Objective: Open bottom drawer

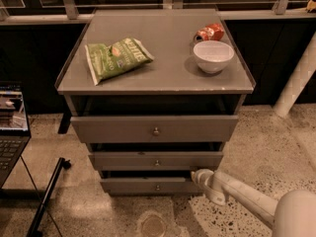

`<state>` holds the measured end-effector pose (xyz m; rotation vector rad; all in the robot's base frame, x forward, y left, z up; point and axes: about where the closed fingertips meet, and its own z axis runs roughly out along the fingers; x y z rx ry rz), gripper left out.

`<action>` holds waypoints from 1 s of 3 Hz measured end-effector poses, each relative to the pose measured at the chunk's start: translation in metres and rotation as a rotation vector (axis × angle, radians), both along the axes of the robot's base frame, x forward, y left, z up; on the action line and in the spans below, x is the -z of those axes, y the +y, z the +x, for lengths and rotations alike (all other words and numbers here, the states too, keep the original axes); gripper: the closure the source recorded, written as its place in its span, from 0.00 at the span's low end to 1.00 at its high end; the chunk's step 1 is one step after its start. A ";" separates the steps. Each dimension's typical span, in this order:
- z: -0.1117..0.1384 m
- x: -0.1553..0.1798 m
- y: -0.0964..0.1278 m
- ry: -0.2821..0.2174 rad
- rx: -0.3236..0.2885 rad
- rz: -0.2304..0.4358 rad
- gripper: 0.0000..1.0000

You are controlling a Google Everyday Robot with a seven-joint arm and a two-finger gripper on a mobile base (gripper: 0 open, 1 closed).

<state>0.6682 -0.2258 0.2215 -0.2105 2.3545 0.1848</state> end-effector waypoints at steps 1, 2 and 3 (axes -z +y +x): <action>-0.003 0.016 0.005 0.042 -0.014 -0.017 1.00; -0.006 0.028 0.011 0.093 -0.042 -0.036 1.00; -0.007 0.026 0.011 0.094 -0.042 -0.036 1.00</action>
Offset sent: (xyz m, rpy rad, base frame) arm -0.0193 0.0046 -0.0653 -0.1052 0.2233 0.0918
